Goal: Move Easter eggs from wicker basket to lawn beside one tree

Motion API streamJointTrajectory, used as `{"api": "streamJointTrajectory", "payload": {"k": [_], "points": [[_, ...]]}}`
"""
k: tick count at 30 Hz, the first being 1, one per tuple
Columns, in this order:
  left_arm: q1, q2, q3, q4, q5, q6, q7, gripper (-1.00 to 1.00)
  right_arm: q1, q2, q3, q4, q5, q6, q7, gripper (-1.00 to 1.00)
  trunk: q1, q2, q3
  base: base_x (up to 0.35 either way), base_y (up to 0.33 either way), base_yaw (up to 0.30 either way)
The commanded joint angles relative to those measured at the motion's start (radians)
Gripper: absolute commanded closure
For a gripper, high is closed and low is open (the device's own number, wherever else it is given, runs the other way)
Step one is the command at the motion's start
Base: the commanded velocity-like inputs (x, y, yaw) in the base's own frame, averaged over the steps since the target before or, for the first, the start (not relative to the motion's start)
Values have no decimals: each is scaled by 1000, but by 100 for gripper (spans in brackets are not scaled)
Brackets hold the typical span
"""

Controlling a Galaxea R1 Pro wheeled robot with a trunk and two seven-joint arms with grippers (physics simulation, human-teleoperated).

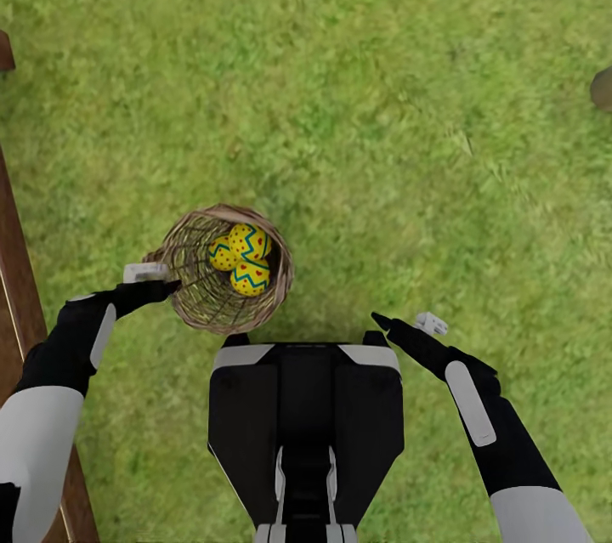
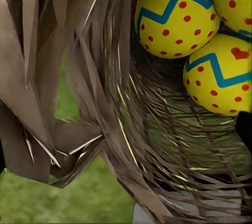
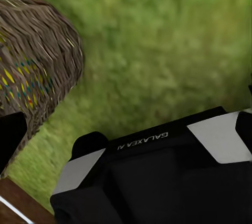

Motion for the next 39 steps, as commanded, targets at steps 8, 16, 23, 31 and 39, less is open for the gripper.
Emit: {"api": "streamJointTrajectory", "payload": {"k": [8,16,23,31,39], "points": [[9,1,51,-53,0,29,-6,-100,0,0,-2,-1,0,5,4,-100,1,-2,-14,0,0,0],[9,3,68,-56,0,29,-12,-100,0,0,-1,-1,0,5,4,-100,1,-2,-27,0,0,0],[9,3,82,-57,0,29,-14,-100,0,0,1,-1,0,5,4,-100,1,-2,-39,0,0,0],[11,3,86,-104,0,31,-14,-100,0,0,31,-1,1,5,3,-100,1,-2,-52,0,0,0],[12,2,105,-122,1,54,-14,-100,0,0,32,-1,1,5,3,-100,1,-2,-65,0,0,0]]}}
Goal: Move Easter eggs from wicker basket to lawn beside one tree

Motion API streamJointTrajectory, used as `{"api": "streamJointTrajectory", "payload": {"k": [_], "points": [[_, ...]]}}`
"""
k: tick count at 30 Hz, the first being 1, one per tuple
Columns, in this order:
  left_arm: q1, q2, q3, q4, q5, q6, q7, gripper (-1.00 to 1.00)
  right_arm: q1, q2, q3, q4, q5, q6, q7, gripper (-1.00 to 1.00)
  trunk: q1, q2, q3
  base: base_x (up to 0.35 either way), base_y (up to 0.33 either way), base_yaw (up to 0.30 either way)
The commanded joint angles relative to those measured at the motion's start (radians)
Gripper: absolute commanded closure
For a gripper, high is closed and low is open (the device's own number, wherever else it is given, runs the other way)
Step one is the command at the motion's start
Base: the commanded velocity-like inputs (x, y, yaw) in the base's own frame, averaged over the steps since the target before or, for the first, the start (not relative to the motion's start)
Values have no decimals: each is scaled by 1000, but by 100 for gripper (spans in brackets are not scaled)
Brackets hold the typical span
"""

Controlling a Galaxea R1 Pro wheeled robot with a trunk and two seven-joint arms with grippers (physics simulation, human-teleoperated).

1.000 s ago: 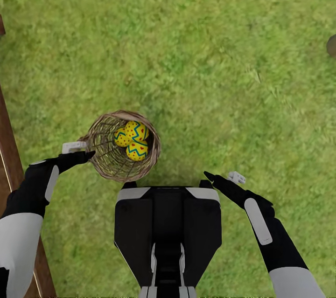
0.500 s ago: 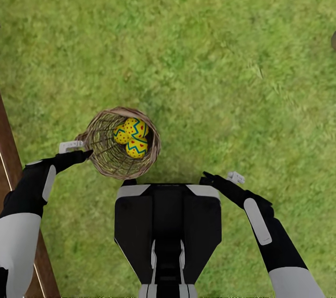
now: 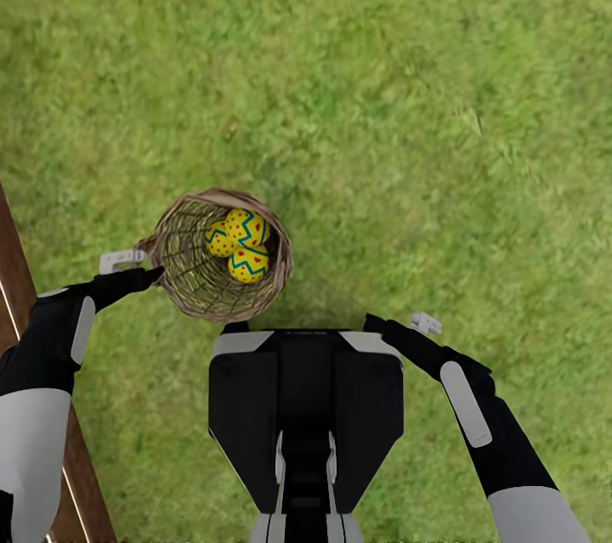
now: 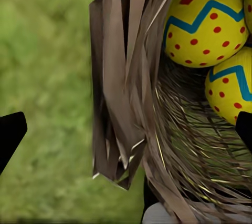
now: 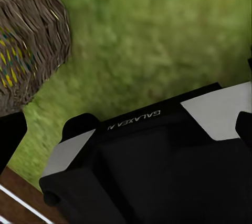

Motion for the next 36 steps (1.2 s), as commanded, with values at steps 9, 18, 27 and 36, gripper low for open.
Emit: {"api": "streamJointTrajectory", "payload": {"k": [9,18,27,36], "points": [[1,0,4,-3,1,8,-5,-100,0,0,-2,-1,0,6,4,-100,1,-2,-16,0,0,0],[29,-1,4,-73,1,23,-5,-100,0,0,-1,-2,0,6,4,-100,1,-2,-25,0,0,0],[49,-3,14,-134,2,60,-5,-100,0,0,0,-1,0,6,4,-100,1,-2,-25,0,0,0],[59,-3,40,-160,2,63,-48,-100,0,0,0,-2,0,6,4,-100,1,-2,-21,0,0,0]]}}
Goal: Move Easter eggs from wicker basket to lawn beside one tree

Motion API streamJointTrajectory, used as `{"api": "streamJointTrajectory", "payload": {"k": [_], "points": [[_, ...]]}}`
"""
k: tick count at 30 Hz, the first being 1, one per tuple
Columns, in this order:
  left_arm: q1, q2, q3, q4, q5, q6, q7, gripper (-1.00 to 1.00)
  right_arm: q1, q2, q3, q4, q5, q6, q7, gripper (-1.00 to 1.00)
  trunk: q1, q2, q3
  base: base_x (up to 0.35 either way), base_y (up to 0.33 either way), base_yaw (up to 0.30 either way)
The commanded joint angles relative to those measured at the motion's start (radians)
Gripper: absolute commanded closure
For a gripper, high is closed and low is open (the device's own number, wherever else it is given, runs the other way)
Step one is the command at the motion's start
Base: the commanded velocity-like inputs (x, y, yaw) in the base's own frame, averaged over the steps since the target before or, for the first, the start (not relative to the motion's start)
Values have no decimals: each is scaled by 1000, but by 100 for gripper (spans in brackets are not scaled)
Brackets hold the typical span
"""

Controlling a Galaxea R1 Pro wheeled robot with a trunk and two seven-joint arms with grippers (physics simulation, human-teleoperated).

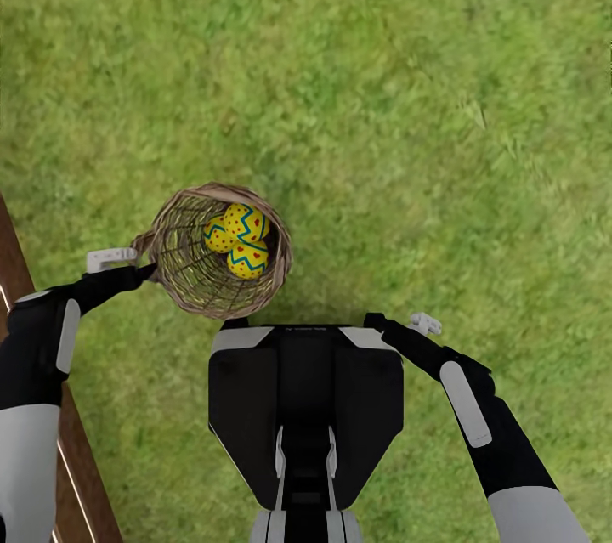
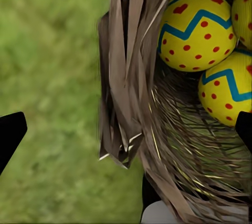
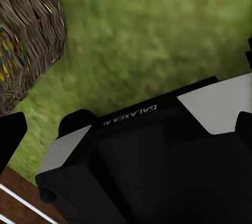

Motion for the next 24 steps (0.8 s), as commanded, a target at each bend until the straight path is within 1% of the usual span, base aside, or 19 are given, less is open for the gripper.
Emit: {"api": "streamJointTrajectory", "payload": {"k": [1,8,24], "points": [[0,0,6,-2,0,7,-9,-100,0,0,-2,-1,0,6,4,-100,1,-2,1,0,0,0],[1,-6,12,-2,-2,7,-17,-100,0,1,-2,-1,0,6,4,-100,1,-2,12,2,0,0],[1,-6,12,2,-3,0,-14,-100,0,1,-2,-1,0,6,4,-100,1,-2,37,55,0,-1]]}}
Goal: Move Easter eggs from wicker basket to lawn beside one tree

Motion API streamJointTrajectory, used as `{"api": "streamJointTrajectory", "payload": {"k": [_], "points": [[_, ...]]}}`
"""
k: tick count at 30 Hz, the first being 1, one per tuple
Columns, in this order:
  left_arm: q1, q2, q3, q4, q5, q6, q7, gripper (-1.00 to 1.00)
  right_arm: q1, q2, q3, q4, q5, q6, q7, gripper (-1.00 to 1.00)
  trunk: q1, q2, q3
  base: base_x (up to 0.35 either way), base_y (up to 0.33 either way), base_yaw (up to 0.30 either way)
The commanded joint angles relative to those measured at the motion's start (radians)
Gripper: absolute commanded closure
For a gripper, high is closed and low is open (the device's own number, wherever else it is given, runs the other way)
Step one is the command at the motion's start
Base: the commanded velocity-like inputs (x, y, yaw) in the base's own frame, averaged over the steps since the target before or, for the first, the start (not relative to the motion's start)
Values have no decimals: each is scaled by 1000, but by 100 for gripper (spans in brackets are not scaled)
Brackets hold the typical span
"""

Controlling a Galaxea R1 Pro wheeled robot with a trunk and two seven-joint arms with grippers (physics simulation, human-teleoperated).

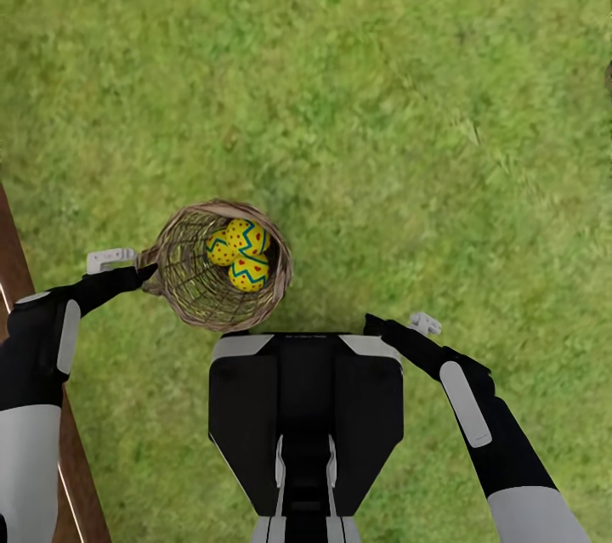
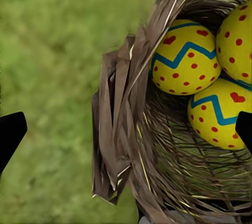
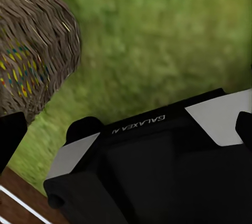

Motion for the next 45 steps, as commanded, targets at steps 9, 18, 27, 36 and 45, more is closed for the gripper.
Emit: {"api": "streamJointTrajectory", "payload": {"k": [9,18,27,36,45], "points": [[-1,0,3,31,0,0,7,-100,0,1,-2,0,0,6,4,-100,1,-2,12,12,0,-58],[-12,8,8,204,0,-89,9,-100,0,1,-2,-1,0,6,4,-100,1,-2,15,0,0,-6],[-13,9,8,207,1,-99,5,-100,0,1,-2,-1,0,6,4,-100,1,-2,15,0,0,0],[-13,8,17,199,1,-100,8,-100,0,14,-2,-1,1,5,4,-100,1,-2,15,0,0,0],[-15,0,28,245,0,-168,53,-100,0,38,0,-1,7,5,4,-100,1,-2,15,0,0,0]]}}
